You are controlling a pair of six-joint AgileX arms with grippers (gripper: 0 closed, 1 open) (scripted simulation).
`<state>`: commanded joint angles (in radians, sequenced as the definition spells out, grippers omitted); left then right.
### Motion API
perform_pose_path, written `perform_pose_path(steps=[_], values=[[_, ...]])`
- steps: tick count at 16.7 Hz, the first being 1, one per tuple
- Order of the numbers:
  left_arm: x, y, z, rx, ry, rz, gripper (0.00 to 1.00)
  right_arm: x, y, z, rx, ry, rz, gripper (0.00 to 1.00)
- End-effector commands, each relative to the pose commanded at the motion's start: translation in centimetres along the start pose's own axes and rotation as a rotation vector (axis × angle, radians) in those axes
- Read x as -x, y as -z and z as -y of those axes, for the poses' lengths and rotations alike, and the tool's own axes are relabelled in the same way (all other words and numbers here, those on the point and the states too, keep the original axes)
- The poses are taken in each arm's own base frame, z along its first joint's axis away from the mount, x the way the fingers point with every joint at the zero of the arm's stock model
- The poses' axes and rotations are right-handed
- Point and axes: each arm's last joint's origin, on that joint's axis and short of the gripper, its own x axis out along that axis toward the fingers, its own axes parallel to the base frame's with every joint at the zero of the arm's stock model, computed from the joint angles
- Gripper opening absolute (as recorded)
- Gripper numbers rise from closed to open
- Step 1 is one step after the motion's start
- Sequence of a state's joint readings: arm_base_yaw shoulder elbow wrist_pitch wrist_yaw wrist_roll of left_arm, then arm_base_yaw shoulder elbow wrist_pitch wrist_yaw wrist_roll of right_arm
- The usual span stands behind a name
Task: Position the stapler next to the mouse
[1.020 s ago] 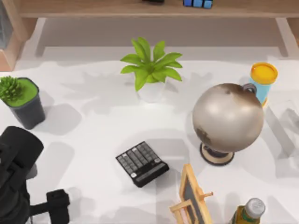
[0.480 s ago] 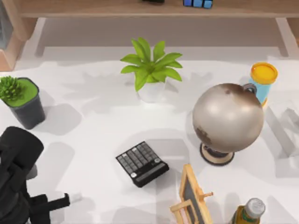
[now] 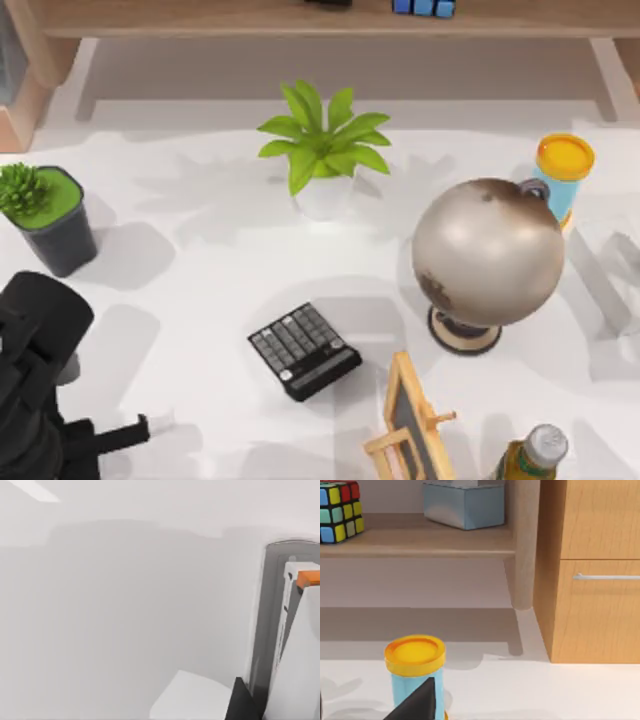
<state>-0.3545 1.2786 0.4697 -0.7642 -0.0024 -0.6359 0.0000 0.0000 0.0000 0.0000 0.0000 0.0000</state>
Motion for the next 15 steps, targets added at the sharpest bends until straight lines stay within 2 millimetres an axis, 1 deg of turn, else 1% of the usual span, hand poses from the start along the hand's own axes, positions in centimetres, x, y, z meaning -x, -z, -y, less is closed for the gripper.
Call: perform_pose_path(steps=[4, 11, 15], values=[[0.1, 0.0, 0.0, -0.001, 0.001, 0.002, 0.0, 0.0, 0.0, 0.0, 0.0, 0.0, 0.0, 1.0], [3.0, 0.0, 0.0, -0.001, 0.0, 0.0, 0.0, 0.0, 0.0, 0.0, 0.0, 0.0, 0.0, 1.0], [2.9, 0.0, 0.0, -0.002, -0.003, -0.003, 0.0, 0.0, 0.0, 0.0, 0.0, 0.0, 0.0, 1.0]])
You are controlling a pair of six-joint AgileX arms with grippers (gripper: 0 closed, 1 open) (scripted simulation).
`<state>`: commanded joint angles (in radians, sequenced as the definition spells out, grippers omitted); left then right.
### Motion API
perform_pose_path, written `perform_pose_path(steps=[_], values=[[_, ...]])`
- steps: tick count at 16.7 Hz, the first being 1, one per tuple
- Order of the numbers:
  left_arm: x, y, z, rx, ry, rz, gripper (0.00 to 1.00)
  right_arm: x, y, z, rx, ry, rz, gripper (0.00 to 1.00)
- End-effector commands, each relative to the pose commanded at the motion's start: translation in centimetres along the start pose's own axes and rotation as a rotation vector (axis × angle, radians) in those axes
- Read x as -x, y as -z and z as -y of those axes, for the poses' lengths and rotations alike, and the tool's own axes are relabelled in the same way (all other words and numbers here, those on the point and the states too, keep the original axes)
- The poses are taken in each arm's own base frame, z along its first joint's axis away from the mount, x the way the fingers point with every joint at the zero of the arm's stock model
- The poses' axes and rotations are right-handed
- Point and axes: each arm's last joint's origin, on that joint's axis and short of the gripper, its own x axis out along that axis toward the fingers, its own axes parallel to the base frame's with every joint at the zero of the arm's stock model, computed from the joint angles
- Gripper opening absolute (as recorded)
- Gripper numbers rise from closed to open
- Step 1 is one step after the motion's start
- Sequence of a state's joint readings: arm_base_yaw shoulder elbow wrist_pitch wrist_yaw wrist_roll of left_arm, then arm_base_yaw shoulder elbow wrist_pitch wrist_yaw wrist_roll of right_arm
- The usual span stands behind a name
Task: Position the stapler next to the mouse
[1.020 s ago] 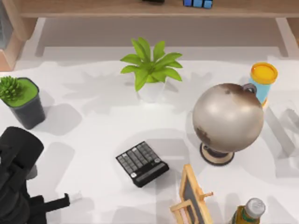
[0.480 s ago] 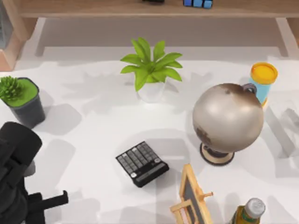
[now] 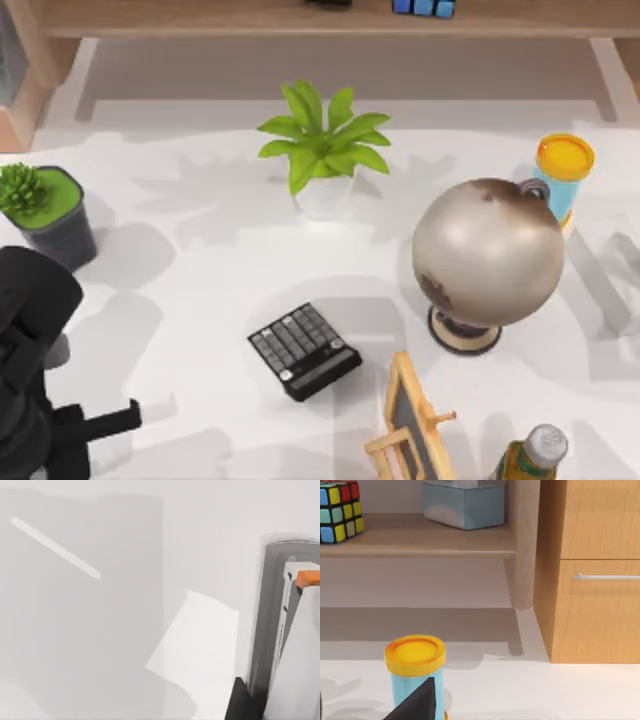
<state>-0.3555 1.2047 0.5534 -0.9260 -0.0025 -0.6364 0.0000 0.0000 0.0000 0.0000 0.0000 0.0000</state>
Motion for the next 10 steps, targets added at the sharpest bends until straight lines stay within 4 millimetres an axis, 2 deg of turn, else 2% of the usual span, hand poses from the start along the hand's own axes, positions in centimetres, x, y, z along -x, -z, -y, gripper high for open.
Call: perform_pose_path(steps=[2, 5, 10], values=[[0.2, -0.2, 0.0, -0.001, 0.004, 0.005, 0.0, 0.0, 0.0, 0.0, 0.0, 0.0, 0.0, 1.0], [1.7, -2.0, 0.3, -0.008, 0.033, 0.049, 0.0, 0.0, 0.0, 0.0, 0.0, 0.0, 0.0, 1.0], [6.5, -8.0, 0.1, -0.044, 0.08, 0.172, 0.0, 0.0, 0.0, 0.0, 0.0, 0.0, 0.0, 1.0]])
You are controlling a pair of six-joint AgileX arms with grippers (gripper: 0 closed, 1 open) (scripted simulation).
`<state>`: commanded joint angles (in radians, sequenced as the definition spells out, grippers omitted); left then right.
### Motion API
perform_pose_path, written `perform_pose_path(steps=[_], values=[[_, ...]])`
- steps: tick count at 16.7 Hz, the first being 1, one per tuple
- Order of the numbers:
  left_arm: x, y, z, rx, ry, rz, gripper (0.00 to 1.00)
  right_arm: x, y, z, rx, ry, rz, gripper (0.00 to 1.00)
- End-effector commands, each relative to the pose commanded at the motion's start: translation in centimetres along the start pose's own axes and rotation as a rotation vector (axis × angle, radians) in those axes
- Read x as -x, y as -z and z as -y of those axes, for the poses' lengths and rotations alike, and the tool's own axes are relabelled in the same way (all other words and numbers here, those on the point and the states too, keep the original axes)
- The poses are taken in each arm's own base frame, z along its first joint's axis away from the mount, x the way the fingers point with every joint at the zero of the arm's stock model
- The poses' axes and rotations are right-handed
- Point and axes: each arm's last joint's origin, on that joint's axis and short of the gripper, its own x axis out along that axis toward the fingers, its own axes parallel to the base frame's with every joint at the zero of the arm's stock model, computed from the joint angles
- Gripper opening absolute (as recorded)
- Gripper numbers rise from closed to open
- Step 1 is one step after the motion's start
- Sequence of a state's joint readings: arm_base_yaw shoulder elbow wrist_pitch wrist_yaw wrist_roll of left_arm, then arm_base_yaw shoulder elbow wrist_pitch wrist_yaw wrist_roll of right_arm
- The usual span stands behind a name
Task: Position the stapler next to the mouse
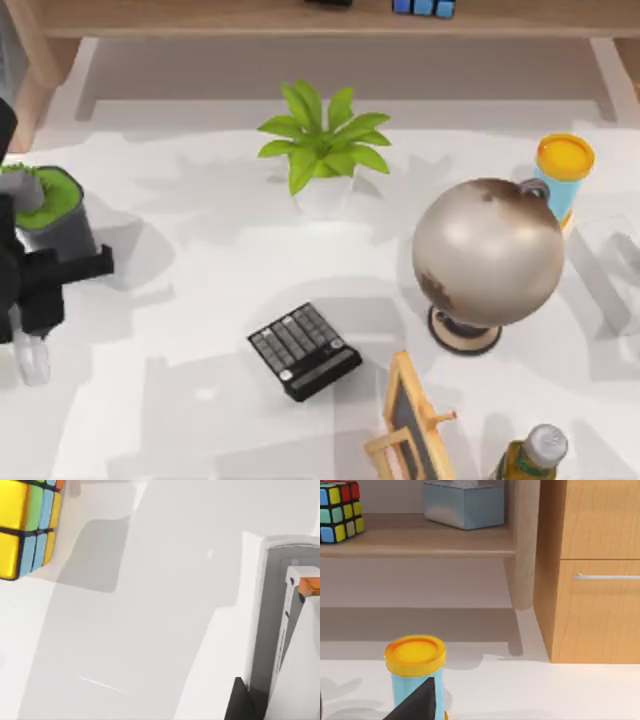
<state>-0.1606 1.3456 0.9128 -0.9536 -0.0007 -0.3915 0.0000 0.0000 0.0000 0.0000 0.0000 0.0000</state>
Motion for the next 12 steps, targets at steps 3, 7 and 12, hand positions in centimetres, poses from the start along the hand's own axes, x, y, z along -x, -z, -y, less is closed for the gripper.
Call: perform_pose_path(steps=[3, 7, 12], values=[[2.2, -5.0, -1.4, -0.036, -0.004, 0.066, 0.0, 0.0, 0.0, 0.0, 0.0, 0.0, 0.0, 1.0], [3.4, -11.7, -5.1, -0.092, -0.045, 0.091, 0.0, 0.0, 0.0, 0.0, 0.0, 0.0, 0.0, 1.0], [0.2, -18.1, -11.4, -0.171, -0.081, -0.006, 0.0, 0.0, 0.0, 0.0, 0.0, 0.0, 0.0, 1.0]])
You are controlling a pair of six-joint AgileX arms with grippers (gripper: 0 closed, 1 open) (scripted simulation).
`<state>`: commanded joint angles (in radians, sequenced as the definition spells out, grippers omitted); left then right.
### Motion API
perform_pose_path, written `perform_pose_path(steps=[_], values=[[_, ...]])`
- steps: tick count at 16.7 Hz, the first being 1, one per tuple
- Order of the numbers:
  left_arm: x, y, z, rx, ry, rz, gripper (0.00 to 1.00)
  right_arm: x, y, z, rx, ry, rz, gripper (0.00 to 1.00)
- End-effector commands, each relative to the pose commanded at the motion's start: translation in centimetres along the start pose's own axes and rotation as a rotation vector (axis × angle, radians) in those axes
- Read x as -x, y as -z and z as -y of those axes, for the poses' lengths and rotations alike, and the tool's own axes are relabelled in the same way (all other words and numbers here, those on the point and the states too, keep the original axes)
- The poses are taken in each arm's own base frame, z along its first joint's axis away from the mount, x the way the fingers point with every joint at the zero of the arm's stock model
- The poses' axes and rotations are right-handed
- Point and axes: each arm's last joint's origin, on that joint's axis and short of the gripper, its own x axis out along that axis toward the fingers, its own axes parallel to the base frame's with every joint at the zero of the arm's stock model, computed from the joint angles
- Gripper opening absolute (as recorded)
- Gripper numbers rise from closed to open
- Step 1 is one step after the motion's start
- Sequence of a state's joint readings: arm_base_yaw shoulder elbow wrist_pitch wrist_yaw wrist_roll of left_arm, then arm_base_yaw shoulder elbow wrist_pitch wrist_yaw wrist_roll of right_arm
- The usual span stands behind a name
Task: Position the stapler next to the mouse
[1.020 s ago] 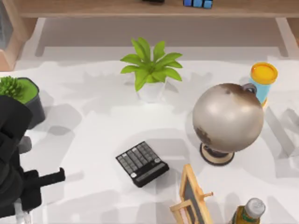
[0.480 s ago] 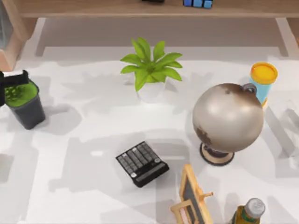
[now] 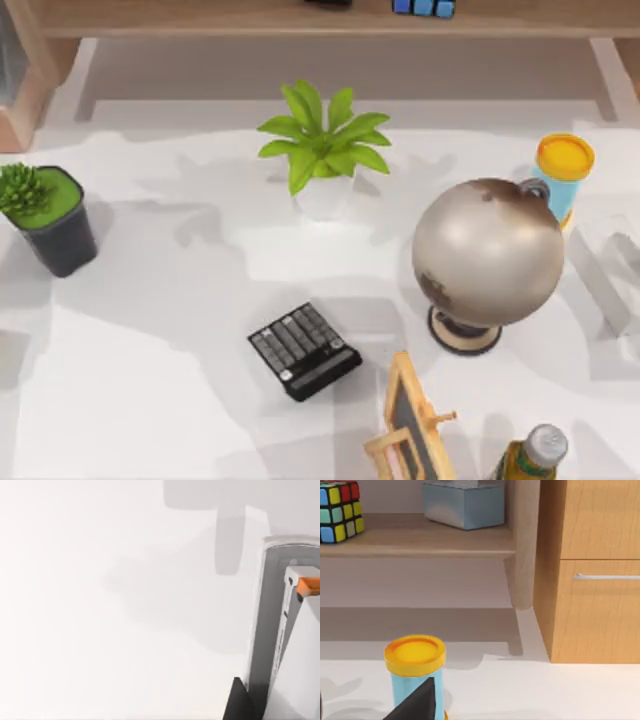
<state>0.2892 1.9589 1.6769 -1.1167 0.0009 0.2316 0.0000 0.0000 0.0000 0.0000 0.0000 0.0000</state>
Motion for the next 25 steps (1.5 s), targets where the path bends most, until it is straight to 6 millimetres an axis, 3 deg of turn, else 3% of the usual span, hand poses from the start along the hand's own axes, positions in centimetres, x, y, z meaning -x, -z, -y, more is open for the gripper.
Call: perform_pose_path(steps=[4, 7, 14, 25], values=[[-5.1, -1.6, -4.2, -0.058, 0.029, -0.121, 0.0, 0.0, 0.0, 0.0, 0.0, 0.0, 0.0, 1.0], [-7.5, -1.8, -5.6, -0.082, 0.053, -0.177, 0.0, 0.0, 0.0, 0.0, 0.0, 0.0, 0.0, 1.0], [-7.8, -1.9, -5.5, -0.091, 0.054, -0.181, 0.0, 0.0, 0.0, 0.0, 0.0, 0.0, 0.0, 1.0], [-6.3, -2.3, -5.8, -0.09, 0.027, -0.111, 0.0, 0.0, 0.0, 0.0, 0.0, 0.0, 0.0, 1.0]])
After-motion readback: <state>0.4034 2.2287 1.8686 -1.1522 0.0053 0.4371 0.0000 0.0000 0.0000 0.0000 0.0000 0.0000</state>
